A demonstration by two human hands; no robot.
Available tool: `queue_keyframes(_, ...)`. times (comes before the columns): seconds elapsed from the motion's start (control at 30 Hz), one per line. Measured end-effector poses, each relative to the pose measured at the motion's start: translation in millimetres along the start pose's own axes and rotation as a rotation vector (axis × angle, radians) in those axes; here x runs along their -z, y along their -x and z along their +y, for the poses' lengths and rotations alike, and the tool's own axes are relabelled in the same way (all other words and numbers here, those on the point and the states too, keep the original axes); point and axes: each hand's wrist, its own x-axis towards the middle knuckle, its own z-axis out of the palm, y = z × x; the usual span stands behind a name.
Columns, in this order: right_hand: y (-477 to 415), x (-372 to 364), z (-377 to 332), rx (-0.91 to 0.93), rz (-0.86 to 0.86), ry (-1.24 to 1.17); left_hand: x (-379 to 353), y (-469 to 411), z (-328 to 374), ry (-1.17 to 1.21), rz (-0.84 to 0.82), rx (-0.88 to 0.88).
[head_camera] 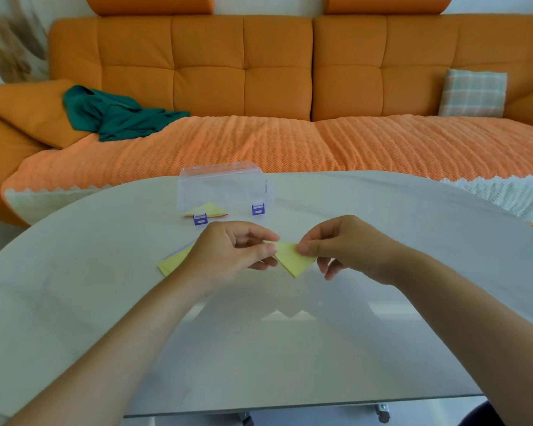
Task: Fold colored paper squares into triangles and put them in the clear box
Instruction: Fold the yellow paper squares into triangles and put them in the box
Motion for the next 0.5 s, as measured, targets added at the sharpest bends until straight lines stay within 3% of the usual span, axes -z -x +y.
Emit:
queue_keyframes(0.17,-1.5,3.9,3.5,-0.04,-0.052,0.14,1.7,1.8,-1.7,-0.102,-0.022,0.05)
queue_keyframes(0.5,-12.9,-11.5,15.6,-0.013,0.036,0.61,-11.4,0.9,-17.1,-0.683,-0.037,0.067)
